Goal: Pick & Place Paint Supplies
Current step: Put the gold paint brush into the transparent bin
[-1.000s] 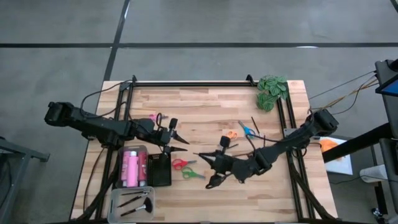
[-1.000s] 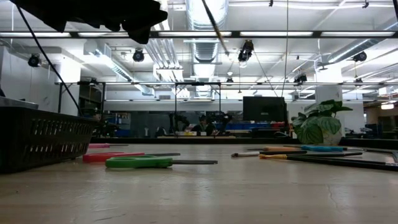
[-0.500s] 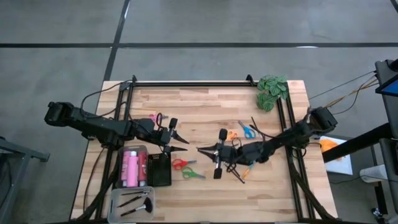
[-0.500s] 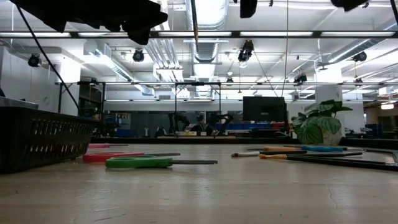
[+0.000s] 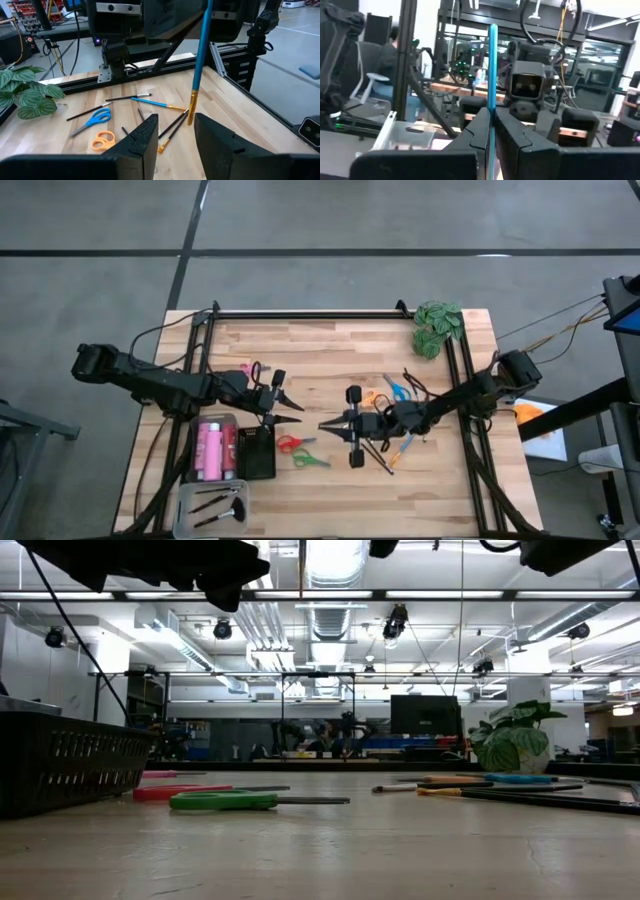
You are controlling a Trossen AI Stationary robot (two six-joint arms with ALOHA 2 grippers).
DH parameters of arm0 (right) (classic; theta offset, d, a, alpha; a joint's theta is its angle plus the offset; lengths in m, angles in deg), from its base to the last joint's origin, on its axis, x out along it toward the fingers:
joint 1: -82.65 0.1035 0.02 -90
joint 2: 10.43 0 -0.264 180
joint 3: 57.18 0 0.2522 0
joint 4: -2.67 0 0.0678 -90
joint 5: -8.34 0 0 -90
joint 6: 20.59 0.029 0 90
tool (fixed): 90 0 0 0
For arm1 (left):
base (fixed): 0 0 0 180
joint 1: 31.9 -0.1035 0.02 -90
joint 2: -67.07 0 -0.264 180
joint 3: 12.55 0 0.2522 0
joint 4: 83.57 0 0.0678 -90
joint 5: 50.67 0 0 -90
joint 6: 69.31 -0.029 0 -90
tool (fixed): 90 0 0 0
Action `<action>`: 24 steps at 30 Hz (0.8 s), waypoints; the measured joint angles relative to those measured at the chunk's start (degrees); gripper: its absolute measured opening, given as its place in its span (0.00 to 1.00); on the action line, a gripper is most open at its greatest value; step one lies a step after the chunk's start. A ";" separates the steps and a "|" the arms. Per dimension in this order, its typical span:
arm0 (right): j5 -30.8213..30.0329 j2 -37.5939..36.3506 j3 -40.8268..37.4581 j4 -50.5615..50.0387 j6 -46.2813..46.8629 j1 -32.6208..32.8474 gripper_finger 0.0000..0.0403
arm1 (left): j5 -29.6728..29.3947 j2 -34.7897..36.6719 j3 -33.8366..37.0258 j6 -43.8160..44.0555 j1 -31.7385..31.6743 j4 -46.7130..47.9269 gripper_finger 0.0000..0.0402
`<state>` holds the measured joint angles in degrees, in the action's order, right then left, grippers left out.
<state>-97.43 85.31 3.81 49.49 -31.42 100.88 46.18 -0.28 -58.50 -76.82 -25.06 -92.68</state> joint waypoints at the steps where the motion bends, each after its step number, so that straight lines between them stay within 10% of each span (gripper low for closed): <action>1: -0.01 0.00 0.08 -0.04 -0.07 -0.20 0.04 | 0.00 -0.02 0.00 0.00 0.00 0.00 0.32; 24: 3.41 8.05 8.95 -0.31 -3.25 -3.41 0.04 | -2.43 -0.04 0.00 -0.15 -0.02 -3.28 0.32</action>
<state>-94.02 93.36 12.77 49.18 -34.67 97.47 43.75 -0.32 -58.50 -76.97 -25.09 -95.96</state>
